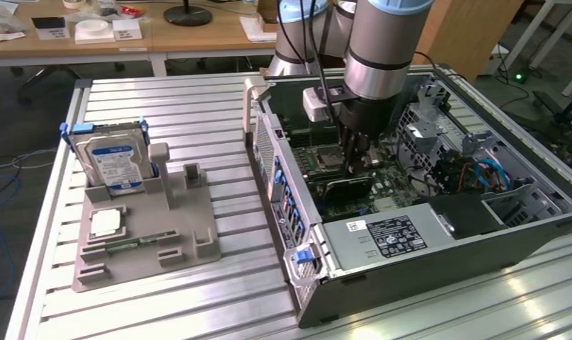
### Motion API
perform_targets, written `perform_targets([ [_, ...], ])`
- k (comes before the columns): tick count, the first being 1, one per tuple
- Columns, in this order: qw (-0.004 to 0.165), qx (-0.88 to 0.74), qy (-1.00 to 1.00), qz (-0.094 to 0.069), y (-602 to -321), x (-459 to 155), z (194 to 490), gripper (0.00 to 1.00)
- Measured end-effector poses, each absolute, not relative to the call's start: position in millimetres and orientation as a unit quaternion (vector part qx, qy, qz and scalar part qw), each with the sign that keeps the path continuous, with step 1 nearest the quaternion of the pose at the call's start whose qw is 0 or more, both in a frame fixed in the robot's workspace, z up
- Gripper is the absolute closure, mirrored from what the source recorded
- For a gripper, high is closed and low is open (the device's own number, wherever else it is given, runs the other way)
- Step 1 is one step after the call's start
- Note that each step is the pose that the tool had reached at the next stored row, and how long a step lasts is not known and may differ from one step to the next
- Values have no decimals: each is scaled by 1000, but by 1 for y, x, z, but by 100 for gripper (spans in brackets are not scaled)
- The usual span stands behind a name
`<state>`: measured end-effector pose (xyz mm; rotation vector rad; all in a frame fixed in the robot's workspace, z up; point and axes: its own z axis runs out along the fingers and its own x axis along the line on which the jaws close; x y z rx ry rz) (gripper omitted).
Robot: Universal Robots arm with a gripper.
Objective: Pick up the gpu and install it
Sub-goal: 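Insert the gpu into the slot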
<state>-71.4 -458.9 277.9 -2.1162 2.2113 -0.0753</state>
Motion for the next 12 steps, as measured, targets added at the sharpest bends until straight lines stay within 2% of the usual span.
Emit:
perform_targets([
  [1,40,-691,722,-25,-459,-71,278,79],
  [3,40,-691,722,-25,-459,-71,278,90],
  [12,40,-691,722,-25,-459,-71,278,89],
])
